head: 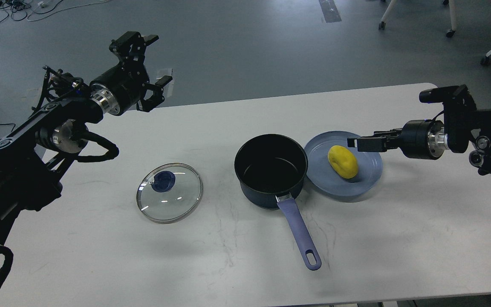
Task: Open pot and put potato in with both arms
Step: 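Reach the right gripper to the yellow potato on the plate, then grasp the potato with the right gripper and lift it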
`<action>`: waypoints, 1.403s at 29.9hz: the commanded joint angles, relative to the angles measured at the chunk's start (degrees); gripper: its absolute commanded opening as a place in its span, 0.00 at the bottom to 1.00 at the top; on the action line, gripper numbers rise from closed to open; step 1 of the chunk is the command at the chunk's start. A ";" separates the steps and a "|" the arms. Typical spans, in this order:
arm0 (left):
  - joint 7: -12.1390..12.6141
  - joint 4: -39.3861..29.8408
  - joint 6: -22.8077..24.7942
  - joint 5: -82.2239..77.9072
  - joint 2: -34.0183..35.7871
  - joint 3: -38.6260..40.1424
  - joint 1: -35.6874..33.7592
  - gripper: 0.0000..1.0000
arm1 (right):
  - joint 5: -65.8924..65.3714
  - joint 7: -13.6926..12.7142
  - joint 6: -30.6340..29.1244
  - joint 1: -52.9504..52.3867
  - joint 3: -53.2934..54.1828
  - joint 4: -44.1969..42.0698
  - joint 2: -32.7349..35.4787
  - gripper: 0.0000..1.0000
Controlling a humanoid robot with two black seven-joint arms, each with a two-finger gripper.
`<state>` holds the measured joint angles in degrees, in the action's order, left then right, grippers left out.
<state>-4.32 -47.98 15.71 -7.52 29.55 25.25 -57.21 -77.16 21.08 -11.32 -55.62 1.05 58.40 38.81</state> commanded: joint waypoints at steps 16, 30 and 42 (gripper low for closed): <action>-2.71 -0.18 3.72 -0.57 4.91 -0.11 0.26 0.98 | -0.62 -0.07 1.65 -3.09 -9.40 -6.54 -9.71 0.96; -3.15 0.08 3.72 -0.74 5.08 -0.64 0.52 0.98 | -4.05 0.10 1.65 -5.11 -14.40 -10.14 -12.44 0.43; -3.15 0.08 3.54 -0.74 5.35 -0.73 1.75 0.98 | -4.05 0.02 1.47 -6.08 -15.99 -11.46 -15.78 0.00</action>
<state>-7.47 -47.90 19.23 -8.26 34.84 24.60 -55.50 -81.19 21.18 -9.46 -61.44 -14.75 47.11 23.47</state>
